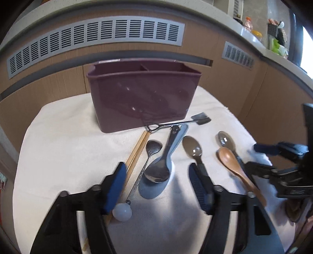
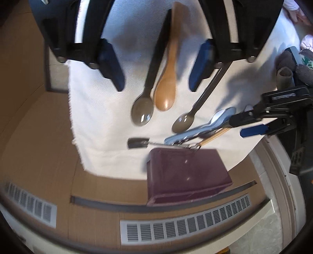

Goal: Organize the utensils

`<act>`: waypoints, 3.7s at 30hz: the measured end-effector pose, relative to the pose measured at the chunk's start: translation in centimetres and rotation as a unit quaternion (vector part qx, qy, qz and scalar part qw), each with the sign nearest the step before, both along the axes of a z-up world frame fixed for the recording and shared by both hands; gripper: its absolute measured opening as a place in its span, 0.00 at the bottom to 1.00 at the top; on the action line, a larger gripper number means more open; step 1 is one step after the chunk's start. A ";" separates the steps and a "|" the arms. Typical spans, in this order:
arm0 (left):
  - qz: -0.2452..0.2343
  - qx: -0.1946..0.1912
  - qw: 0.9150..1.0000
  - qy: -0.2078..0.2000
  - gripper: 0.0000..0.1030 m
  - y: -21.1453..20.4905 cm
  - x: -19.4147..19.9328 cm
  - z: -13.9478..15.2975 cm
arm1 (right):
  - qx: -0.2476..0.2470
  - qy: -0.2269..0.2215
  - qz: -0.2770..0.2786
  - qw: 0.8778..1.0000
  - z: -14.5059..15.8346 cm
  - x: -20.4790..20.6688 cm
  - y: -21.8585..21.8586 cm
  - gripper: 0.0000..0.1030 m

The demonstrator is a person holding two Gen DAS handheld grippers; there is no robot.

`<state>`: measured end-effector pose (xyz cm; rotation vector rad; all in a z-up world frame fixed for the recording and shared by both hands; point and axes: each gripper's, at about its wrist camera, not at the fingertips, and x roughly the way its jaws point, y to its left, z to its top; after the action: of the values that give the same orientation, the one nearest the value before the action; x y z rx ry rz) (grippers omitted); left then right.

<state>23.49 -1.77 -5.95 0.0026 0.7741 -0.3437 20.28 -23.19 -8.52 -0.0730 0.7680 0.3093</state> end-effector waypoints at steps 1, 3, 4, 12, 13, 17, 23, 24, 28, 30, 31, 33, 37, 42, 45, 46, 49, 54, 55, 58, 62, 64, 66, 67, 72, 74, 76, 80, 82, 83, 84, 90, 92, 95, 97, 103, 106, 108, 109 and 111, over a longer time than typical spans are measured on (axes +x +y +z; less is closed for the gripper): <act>-0.003 0.000 1.000 0.003 0.55 -0.1 0.0 -0.3 | -0.008 -0.009 -0.005 1.000 0.3 -0.1 0.0 0.81; -0.009 0.000 1.000 0.004 0.50 -0.5 0.0 -0.6 | -0.015 -0.016 -0.012 1.000 0.5 -0.2 -0.2 0.85; -0.012 0.001 1.000 0.004 0.49 -0.7 0.0 -0.8 | -0.015 -0.017 -0.015 1.000 0.6 -0.1 -0.3 0.85; 0.001 -0.011 1.000 -0.011 0.27 0.0 0.0 -0.8 | -0.015 -0.008 -0.039 0.999 0.3 0.2 -0.7 0.95; 0.004 -0.007 1.000 -0.019 0.27 0.1 -0.2 -0.6 | -0.012 -0.008 -0.039 0.999 0.4 0.2 -0.8 0.95; 0.012 -0.009 0.999 -0.051 0.27 0.9 -1.5 1.3 | -0.004 0.000 -0.020 1.000 0.6 0.2 -0.2 0.95; 0.024 -0.018 0.994 -0.109 0.27 2.5 -3.6 4.8 | -0.002 0.034 0.006 0.999 0.3 1.3 2.4 0.47; 0.026 -0.022 0.993 -0.112 0.26 2.9 -3.8 5.1 | -0.002 0.042 0.007 0.999 0.1 1.5 2.8 0.47; 0.035 -0.032 0.992 -0.117 0.26 4.1 -4.3 5.7 | -0.024 0.059 -0.007 0.998 -1.0 2.3 4.0 0.47; 0.037 -0.034 0.992 -0.117 0.26 4.6 -4.4 5.8 | -0.040 0.068 -0.021 0.997 -1.5 2.8 4.3 0.46; 0.038 -0.035 0.992 -0.118 0.26 4.8 -4.6 5.9 | -0.051 0.064 -0.027 0.996 -1.7 3.0 4.6 0.45; 0.040 -0.037 0.991 -0.119 0.26 5.1 -4.7 5.9 | -0.068 0.060 -0.028 0.996 -1.7 3.3 5.1 0.43; 0.046 -0.039 0.992 -0.113 0.25 5.7 -4.6 6.0 | -0.075 0.073 -0.024 0.994 -1.6 3.5 5.6 0.26; 0.045 -0.031 0.991 -0.120 0.25 5.7 -5.5 6.9 | -0.039 0.037 -0.016 0.998 1.2 1.3 4.5 0.26; 0.046 -0.026 0.990 -0.132 0.17 5.6 -6.4 7.9 | -0.022 0.005 -0.015 1.000 3.4 -0.4 3.7 0.26; 0.047 -0.025 0.989 -0.137 0.17 5.5 -6.8 8.2 | -0.018 -0.006 -0.015 1.000 4.2 -1.2 3.6 0.26; 0.049 -0.028 0.988 -0.147 0.13 5.4 -7.4 9.0 | -0.010 -0.024 -0.016 1.000 5.8 -2.4 3.2 0.25; 0.062 -0.032 0.989 -0.131 0.12 6.4 -8.2 9.5 | 0.003 -0.016 -0.013 1.000 6.4 -3.0 2.9 0.06; 0.061 -0.032 0.991 -0.118 0.13 6.7 -8.1 9.4 | 0.007 -0.010 -0.013 1.000 6.4 -3.0 2.8 0.07; 0.062 -0.025 0.994 -0.084 0.14 7.5 -8.2 8.4 | 0.007 -0.006 -0.014 1.000 5.9 -3.1 2.9 0.07; 0.067 -0.001 0.996 -0.051 0.28 8.3 -9.1 5.9 | 0.006 -0.001 -0.007 1.000 5.2 -3.0 3.1 0.07; 0.066 0.003 0.997 -0.034 0.37 8.6 -9.9 4.3 | 0.000 0.005 -0.005 1.000 4.5 -2.9 3.3 0.07; 0.063 0.001 0.998 -0.021 0.38 8.8 -10.7 3.0 | -0.004 0.014 -0.004 1.000 3.8 -2.8 3.5 0.07; 0.062 -0.003 0.998 -0.011 0.38 8.8 -11.1 2.2 | -0.009 0.019 -0.004 1.000 3.4 -2.7 3.6 0.07; 0.060 -0.006 0.998 0.033 0.38 8.0 -12.7 -0.9 | -0.011 0.037 0.001 0.999 1.9 -2.9 4.0 0.11; 0.062 -0.006 0.997 0.049 0.38 7.7 -13.0 -2.0 | -0.011 0.045 0.002 0.999 1.4 -2.9 4.0 0.12; 0.068 -0.001 0.996 0.059 0.38 7.4 -12.9 -2.7 | -0.012 0.051 0.001 0.999 1.0 -2.8 4.1 0.15; 0.087 0.016 0.994 0.059 0.38 6.9 -11.9 -2.9 | -0.010 0.055 -0.008 0.998 0.6 -2.9 3.9 0.21; 0.095 0.031 0.994 0.054 0.36 6.5 -11.4 -3.0 | -0.010 0.055 -0.013 0.998 0.5 -3.0 3.8 0.25; 0.097 0.033 0.993 0.051 0.28 6.5 -11.3 -3.0 | -0.012 0.053 -0.015 0.998 0.5 -3.1 3.7 0.26; 0.097 0.029 0.994 0.049 0.28 6.6 -11.2 -3.0 | -0.014 0.052 -0.017 0.998 0.5 -3.1 3.6 0.27; 0.101 0.015 0.994 -0.025 0.28 7.3 -12.3 0.7 | -0.021 0.047 -0.031 0.998 0.4 -3.1 2.9 0.36; 0.100 0.018 0.993 -0.053 0.28 7.3 -12.5 2.1 | -0.019 0.048 -0.033 0.998 0.3 -3.0 2.8 0.36; 0.095 0.016 0.992 -0.087 0.28 7.1 -12.1 4.0 | -0.017 0.049 -0.034 0.998 0.3 -3.0 2.9 0.36; 0.092 0.011 0.990 -0.106 0.28 7.1 -11.6 5.1 | -0.018 0.046 -0.033 0.998 0.5 -3.1 2.9 0.36; 0.088 0.012 0.986 -0.141 0.28 6.7 -9.3 6.8 | -0.024 0.041 -0.039 0.998 0.5 -3.0 2.5 0.41; 0.087 0.006 0.986 -0.145 0.28 6.6 -7.4 7.1 | -0.016 0.048 -0.050 0.997 0.3 -2.2 2.1 0.42; 0.086 0.000 0.985 -0.148 0.28 6.6 -6.4 7.3 | -0.015 0.052 -0.064 0.996 0.2 -1.1 2.0 0.42; 0.085 -0.004 0.985 -0.149 0.28 6.6 -6.3 7.4 | -0.014 0.056 -0.071 0.996 0.0 -0.5 2.1 0.42; 0.085 -0.011 0.984 -0.154 0.28 6.8 -5.9 7.6 | -0.014 0.065 -0.082 0.994 -0.3 0.8 2.5 0.42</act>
<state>17.59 5.06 1.65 -0.0304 0.4609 -0.1837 21.06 -20.65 -8.80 -0.0158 0.9029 0.1490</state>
